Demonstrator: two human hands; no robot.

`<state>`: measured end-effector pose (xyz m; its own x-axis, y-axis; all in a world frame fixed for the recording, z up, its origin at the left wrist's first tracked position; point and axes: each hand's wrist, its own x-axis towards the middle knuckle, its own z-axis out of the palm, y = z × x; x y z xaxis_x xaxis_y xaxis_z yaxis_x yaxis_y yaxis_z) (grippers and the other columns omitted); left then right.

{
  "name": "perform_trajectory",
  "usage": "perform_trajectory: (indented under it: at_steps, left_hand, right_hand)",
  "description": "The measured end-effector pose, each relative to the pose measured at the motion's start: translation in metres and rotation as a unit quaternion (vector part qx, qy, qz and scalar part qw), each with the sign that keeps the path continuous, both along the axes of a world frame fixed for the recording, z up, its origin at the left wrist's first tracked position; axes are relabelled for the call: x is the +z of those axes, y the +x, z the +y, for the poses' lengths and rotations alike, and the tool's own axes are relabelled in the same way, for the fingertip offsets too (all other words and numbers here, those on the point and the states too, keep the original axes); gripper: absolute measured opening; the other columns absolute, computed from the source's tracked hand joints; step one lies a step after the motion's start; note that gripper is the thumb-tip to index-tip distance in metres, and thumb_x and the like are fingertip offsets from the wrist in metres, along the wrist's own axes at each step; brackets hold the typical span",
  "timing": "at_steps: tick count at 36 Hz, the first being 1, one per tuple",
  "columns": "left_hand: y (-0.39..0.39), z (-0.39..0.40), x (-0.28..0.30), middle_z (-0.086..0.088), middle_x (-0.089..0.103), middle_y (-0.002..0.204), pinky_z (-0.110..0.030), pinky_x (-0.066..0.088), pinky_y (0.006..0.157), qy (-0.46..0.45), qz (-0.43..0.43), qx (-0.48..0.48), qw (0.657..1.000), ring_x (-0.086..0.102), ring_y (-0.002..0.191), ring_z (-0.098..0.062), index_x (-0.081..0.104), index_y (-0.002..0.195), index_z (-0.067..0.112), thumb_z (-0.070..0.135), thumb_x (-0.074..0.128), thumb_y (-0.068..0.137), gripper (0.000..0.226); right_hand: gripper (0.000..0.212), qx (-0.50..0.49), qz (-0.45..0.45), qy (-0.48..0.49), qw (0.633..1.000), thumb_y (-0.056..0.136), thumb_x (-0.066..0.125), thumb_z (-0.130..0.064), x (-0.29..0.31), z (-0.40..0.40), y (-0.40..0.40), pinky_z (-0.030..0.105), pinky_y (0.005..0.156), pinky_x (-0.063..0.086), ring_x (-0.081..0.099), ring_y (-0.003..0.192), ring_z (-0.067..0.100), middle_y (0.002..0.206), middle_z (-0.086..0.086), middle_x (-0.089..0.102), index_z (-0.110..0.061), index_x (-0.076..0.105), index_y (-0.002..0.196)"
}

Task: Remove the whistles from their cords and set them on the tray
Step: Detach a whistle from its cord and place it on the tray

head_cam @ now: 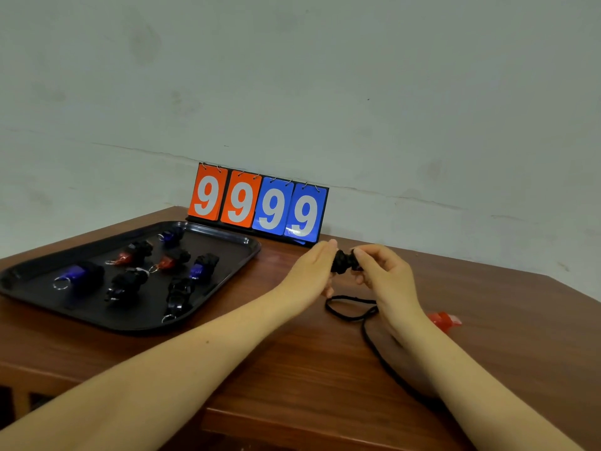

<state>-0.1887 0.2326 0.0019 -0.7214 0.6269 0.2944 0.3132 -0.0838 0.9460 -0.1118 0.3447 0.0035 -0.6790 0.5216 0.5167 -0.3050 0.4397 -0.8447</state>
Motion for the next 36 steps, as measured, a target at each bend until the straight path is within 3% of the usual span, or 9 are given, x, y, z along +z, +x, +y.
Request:
perform_trajectory:
  at_steps: [3, 7, 14, 20, 23, 26, 29, 32, 36]
  left_hand:
    - [0.003, 0.001, 0.000, 0.004, 0.044, 0.070, -0.026, 0.043, 0.058, -0.034, 0.013, -0.035, 0.999, 0.041, 0.050, -0.006, 0.053, 0.095, 0.020, 0.038, 0.042, 0.100, 0.022]
    - [0.002, -0.001, -0.002, 0.002, 0.038, 0.065, -0.024, 0.037, 0.051, 0.018, -0.057, -0.092, 0.994, 0.034, 0.049, -0.008, 0.052, 0.094, 0.012, 0.032, 0.044, 0.101, 0.022]
    - [0.001, -0.005, -0.001, 0.003, 0.043, 0.059, -0.020, 0.027, 0.043, 0.067, -0.127, -0.098, 0.985, 0.030, 0.044, -0.007, 0.056, 0.099, 0.007, 0.035, 0.039, 0.102, 0.033]
    - [0.002, -0.006, 0.001, 0.005, 0.034, 0.049, -0.019, 0.021, 0.039, 0.097, -0.219, -0.116, 0.964, 0.024, 0.037, -0.006, 0.055, 0.087, 0.009, 0.040, 0.041, 0.100, 0.036]
    - [0.004, -0.007, 0.001, 0.006, 0.029, 0.050, -0.021, 0.018, 0.042, 0.083, -0.186, -0.125, 0.971, 0.022, 0.041, -0.007, 0.052, 0.074, 0.013, 0.051, 0.052, 0.090, 0.040]
    - [0.004, -0.008, 0.000, 0.006, 0.027, 0.049, -0.023, 0.017, 0.044, 0.064, -0.144, -0.118, 0.980, 0.019, 0.043, -0.009, 0.050, 0.070, 0.015, 0.052, 0.058, 0.085, 0.041]
    - [0.001, -0.008, -0.002, 0.006, 0.025, 0.049, -0.022, 0.016, 0.043, 0.077, -0.162, -0.110, 0.978, 0.018, 0.042, -0.009, 0.050, 0.072, 0.013, 0.045, 0.056, 0.091, 0.037]
    - [0.000, -0.009, -0.004, 0.005, 0.023, 0.051, -0.022, 0.015, 0.043, 0.094, -0.186, -0.125, 0.970, 0.017, 0.042, -0.008, 0.049, 0.075, 0.012, 0.040, 0.054, 0.094, 0.035]
    - [0.000, -0.010, -0.002, 0.004, 0.021, 0.053, -0.021, 0.015, 0.042, 0.103, -0.195, -0.159, 0.962, 0.017, 0.041, -0.007, 0.047, 0.077, 0.011, 0.037, 0.049, 0.096, 0.033]
  right_hand:
    - [0.012, 0.039, 0.000, -0.071, 0.997, 0.093, 0.058, -0.015, 0.001, -0.001, 0.001, 0.023, 0.062, 0.049, 0.056, 0.063, 0.011, 0.077, 0.005, 0.066, -0.009, 0.069, 0.096]
    - [0.015, 0.135, -0.001, -0.178, 0.975, 0.094, 0.058, -0.016, 0.003, 0.000, 0.002, 0.020, 0.057, 0.046, 0.051, 0.061, 0.011, 0.070, 0.004, 0.059, -0.004, 0.067, 0.092]
    - [0.023, 0.193, -0.018, -0.245, 0.950, 0.096, 0.053, -0.017, 0.008, -0.003, 0.003, 0.015, 0.042, 0.032, 0.040, 0.048, 0.006, 0.060, 0.000, 0.049, -0.008, 0.057, 0.075]
    - [0.024, 0.219, -0.020, -0.257, 0.941, 0.097, 0.049, -0.013, 0.008, -0.005, 0.001, 0.015, 0.039, 0.030, 0.041, 0.046, 0.006, 0.061, 0.001, 0.051, -0.005, 0.055, 0.076]
    - [0.025, 0.202, -0.027, -0.217, 0.955, 0.097, 0.048, -0.012, 0.007, -0.008, 0.001, 0.015, 0.040, 0.031, 0.041, 0.046, 0.007, 0.061, 0.002, 0.051, -0.005, 0.057, 0.076]
    - [0.023, 0.082, -0.052, -0.050, 0.994, 0.097, 0.051, -0.014, 0.006, -0.010, 0.003, 0.017, 0.043, 0.035, 0.043, 0.045, 0.008, 0.056, 0.001, 0.053, -0.007, 0.064, 0.080]
    - [0.018, 0.003, -0.043, 0.076, 0.996, 0.095, 0.055, -0.017, 0.004, -0.012, 0.003, 0.014, 0.048, 0.040, 0.050, 0.048, 0.002, 0.054, -0.008, 0.058, -0.015, 0.066, 0.081]
    - [0.017, -0.011, -0.038, 0.100, 0.994, 0.094, 0.056, -0.019, 0.002, -0.013, 0.002, 0.011, 0.051, 0.042, 0.054, 0.053, -0.003, 0.057, -0.015, 0.061, -0.021, 0.065, 0.080]
    - [0.014, 0.013, -0.045, 0.052, 0.998, 0.094, 0.056, -0.016, 0.006, -0.012, 0.005, 0.015, 0.047, 0.041, 0.051, 0.047, 0.001, 0.058, -0.007, 0.060, -0.011, 0.067, 0.086]
